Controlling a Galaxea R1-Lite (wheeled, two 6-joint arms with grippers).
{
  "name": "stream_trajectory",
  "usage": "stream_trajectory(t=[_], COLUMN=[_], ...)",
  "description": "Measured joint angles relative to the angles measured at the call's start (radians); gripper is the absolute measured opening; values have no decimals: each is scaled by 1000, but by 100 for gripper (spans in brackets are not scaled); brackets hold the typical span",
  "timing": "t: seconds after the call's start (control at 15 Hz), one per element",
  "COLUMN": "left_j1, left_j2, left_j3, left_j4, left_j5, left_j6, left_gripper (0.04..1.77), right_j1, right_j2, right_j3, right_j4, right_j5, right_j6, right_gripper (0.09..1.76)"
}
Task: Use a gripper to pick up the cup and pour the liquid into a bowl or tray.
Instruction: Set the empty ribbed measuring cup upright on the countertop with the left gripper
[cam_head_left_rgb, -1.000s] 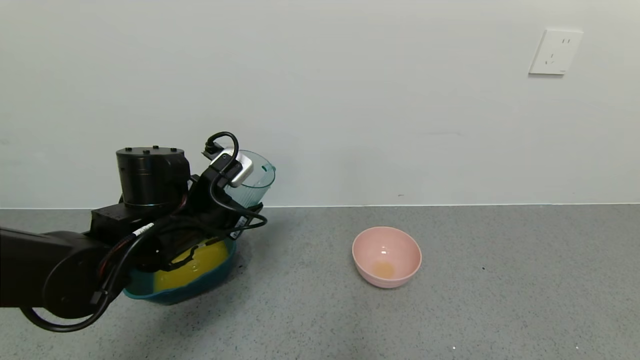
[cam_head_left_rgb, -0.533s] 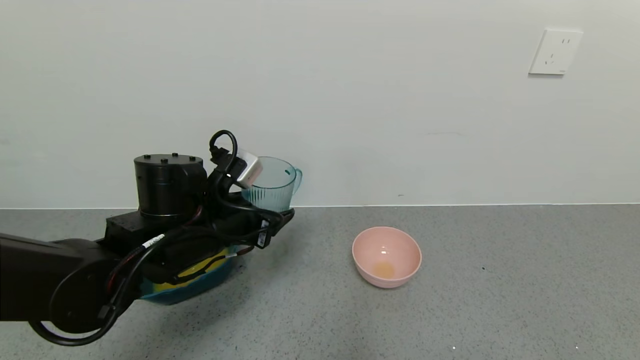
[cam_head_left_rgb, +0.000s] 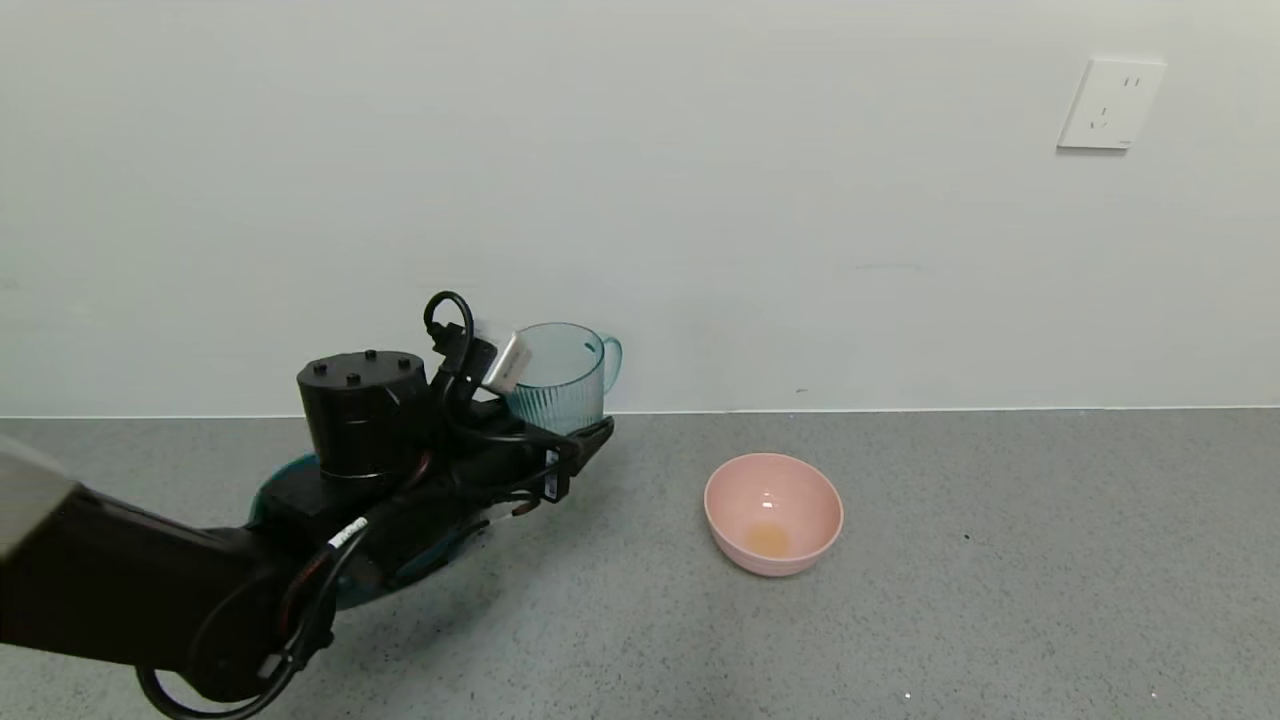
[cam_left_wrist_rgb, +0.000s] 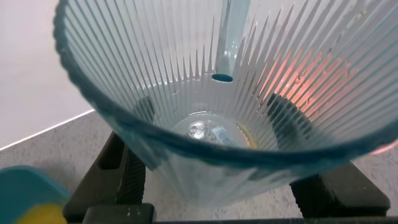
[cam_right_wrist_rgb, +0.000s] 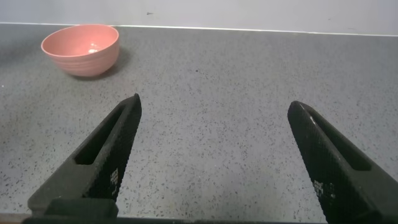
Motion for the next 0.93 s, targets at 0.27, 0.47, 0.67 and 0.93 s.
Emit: stream_trajectory(t=[0.27, 0.47, 0.67, 0.93], left_j1=[4, 6, 1, -14], left_j2=[156, 228, 277, 339], left_j3=[46, 37, 14, -43], left_j4=[-231, -244, -244, -244], left_j5=[19, 41, 81, 183], left_j6=[-37, -64, -86, -110], left_gripper=[128, 128, 128, 128], right_j1=[0, 0, 0, 0], right_j2=[0, 0, 0, 0], right_j3=[0, 0, 0, 0], right_j4=[0, 0, 0, 0], right_j5=[0, 0, 0, 0], right_j6=[0, 0, 0, 0], right_gripper=[171, 171, 171, 171])
